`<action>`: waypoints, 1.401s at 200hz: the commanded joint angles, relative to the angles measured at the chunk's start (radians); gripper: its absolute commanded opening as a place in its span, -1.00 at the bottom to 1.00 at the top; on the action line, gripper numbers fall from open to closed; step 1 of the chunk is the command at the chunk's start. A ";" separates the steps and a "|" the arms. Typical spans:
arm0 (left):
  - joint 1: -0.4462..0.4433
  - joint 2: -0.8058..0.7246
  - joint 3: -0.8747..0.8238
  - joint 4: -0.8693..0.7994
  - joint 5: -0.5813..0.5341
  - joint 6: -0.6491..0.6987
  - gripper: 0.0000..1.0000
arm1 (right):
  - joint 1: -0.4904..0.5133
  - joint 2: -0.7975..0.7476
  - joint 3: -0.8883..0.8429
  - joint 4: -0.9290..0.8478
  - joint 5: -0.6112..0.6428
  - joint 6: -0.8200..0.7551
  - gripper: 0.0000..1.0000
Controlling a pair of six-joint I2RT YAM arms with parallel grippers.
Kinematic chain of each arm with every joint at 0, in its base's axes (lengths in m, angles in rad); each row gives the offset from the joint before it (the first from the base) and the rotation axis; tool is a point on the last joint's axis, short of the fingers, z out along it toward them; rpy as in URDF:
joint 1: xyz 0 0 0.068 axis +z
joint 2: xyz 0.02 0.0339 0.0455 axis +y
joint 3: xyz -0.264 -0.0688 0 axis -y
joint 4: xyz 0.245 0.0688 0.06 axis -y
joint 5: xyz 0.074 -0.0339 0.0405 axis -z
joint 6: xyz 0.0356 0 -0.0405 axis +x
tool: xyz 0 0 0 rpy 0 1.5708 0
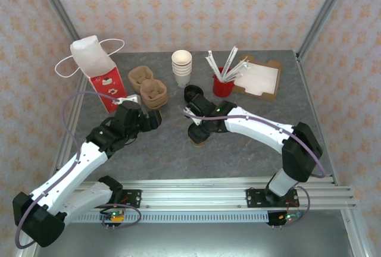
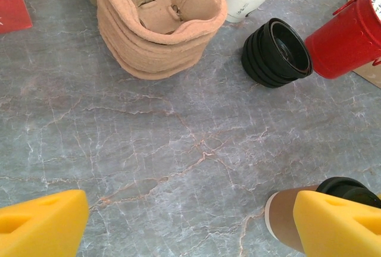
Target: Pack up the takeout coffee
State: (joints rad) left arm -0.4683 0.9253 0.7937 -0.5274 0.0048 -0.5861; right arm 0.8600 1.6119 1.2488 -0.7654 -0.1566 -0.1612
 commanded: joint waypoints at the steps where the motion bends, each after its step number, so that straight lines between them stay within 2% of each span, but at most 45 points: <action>1: 0.010 -0.002 -0.011 0.009 0.015 -0.003 0.79 | -0.016 -0.003 0.026 -0.082 0.023 0.028 0.41; 33: 0.010 0.007 -0.019 0.022 0.030 -0.010 0.79 | -0.030 -0.009 0.041 -0.078 0.006 0.044 0.46; 105: 0.010 0.014 -0.017 0.026 0.034 -0.006 0.78 | -0.054 -0.006 0.021 -0.095 0.050 0.072 0.43; 162: 0.010 0.018 -0.014 0.030 0.036 -0.008 0.78 | -0.144 -0.039 -0.005 -0.118 0.098 0.111 0.43; 210: 0.009 0.026 -0.004 0.030 0.038 -0.008 0.78 | -0.231 -0.046 -0.031 -0.136 0.071 0.123 0.43; 280: 0.009 0.046 0.009 0.033 0.046 -0.007 0.78 | -0.278 -0.107 -0.054 -0.155 0.047 0.140 0.50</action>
State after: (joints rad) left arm -0.4683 0.9619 0.7818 -0.5076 0.0452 -0.5865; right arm 0.5938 1.5421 1.2060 -0.8722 -0.1127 -0.0368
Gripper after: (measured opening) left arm 0.891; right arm 0.742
